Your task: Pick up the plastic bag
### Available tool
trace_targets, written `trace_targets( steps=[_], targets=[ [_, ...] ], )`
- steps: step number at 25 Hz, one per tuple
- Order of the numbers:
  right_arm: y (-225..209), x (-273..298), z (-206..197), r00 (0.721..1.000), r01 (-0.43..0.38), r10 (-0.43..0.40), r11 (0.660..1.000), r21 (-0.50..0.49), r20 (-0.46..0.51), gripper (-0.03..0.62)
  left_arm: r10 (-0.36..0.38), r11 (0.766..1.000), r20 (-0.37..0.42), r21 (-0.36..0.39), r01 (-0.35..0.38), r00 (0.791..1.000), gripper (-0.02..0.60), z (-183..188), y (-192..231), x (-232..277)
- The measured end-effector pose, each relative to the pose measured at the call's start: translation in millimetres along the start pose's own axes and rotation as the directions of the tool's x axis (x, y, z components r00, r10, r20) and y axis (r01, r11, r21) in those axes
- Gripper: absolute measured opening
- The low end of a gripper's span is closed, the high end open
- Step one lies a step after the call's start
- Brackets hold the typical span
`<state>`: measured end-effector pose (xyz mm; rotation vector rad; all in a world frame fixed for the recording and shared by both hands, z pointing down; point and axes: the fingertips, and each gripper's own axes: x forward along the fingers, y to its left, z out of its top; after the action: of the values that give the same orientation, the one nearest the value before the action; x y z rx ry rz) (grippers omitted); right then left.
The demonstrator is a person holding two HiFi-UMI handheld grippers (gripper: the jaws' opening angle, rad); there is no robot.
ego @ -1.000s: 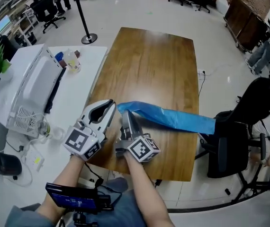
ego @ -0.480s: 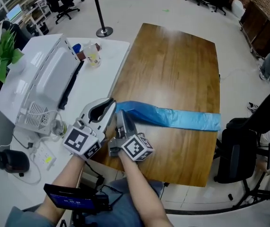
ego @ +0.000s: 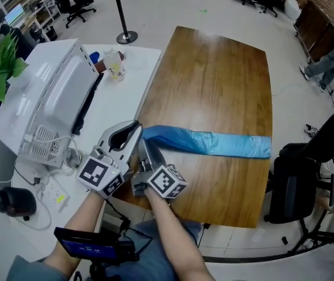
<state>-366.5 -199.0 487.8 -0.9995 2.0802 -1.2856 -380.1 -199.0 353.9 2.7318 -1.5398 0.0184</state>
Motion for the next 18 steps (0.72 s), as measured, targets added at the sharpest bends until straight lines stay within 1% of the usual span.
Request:
trace_targets(
  steps=[1,2,7,9,14,15,18],
  targets=[
    [-0.3,-0.1,-1.5,1.000,0.002,-0.002,1.000,0.009,-0.006,0.156,-0.002,1.000,0.003,0.000,0.002,1.000,0.049,0.7,-0.8,0.2],
    [-0.1,-0.5,-3.1,1.000,0.003,-0.003,1.000,0.013,-0.013,0.169,-0.005,1.000,0.005,0.001,0.005,1.000,0.049,1.3,-1.9,0.5],
    [2.8,-7.1,-8.5,0.999,0.017,-0.018,1.000,-0.008,-0.038,0.169,-0.007,1.000,0.011,-0.004,0.007,1.000,0.049,2.2,-3.6,0.6],
    [2.9,-11.4,-11.0,0.998,0.029,-0.029,1.000,-0.008,-0.050,0.202,-0.006,1.000,0.017,-0.011,0.006,1.000,0.049,3.3,-4.7,0.5],
    [6.9,-24.3,-22.8,0.995,0.045,-0.047,0.999,-0.023,-0.084,0.204,-0.015,1.000,0.032,-0.026,0.016,0.999,0.049,6.0,-12.5,3.3],
    [8.3,-26.6,-24.6,0.995,0.045,-0.047,0.999,-0.026,-0.090,0.215,-0.018,0.999,0.034,-0.029,0.019,0.999,0.049,6.3,-14.5,3.8],
    [9.1,-34.6,-21.2,0.995,0.049,-0.053,0.998,-0.049,-0.090,0.222,-0.025,0.999,0.034,-0.035,0.026,0.999,0.049,6.0,-20.4,5.6]
  ],
)
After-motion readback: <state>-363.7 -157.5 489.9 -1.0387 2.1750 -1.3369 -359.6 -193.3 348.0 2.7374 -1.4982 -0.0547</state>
